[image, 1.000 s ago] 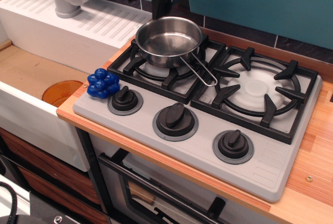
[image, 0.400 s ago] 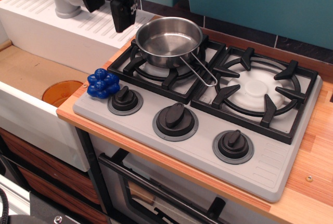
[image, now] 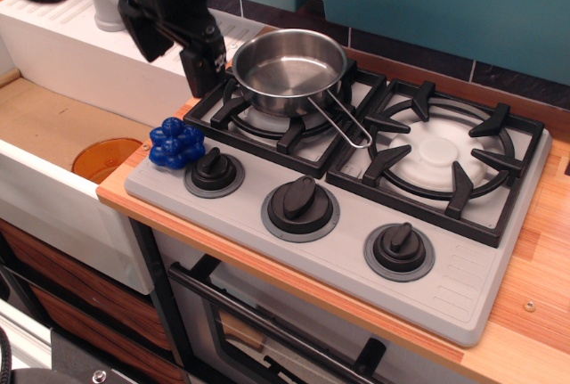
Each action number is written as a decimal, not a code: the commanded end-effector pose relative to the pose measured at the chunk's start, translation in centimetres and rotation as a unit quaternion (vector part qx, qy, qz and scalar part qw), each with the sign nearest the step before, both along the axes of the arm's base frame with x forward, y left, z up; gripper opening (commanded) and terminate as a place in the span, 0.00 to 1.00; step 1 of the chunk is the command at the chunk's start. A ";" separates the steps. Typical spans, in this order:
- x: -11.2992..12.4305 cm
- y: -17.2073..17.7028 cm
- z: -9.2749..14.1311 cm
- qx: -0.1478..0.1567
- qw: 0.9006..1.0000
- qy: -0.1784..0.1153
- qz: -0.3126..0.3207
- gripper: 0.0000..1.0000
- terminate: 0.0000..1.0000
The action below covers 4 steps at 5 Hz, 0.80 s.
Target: Put pan on stove and put blueberry in pan
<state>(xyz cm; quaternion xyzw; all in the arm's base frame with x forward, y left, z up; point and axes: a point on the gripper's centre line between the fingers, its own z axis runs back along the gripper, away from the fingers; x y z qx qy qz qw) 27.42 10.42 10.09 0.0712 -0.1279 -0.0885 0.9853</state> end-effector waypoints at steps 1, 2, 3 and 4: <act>0.0 0.1 0.3 0.014 0.999 -0.044 -0.002 1.00 0.00; -0.1 0.4 -0.7 0.015 0.998 -0.054 -0.006 1.00 0.00; -0.4 0.6 -1.7 0.013 0.998 -0.059 -0.006 1.00 0.00; -1.0 0.7 -2.8 0.009 0.998 -0.065 -0.004 1.00 0.00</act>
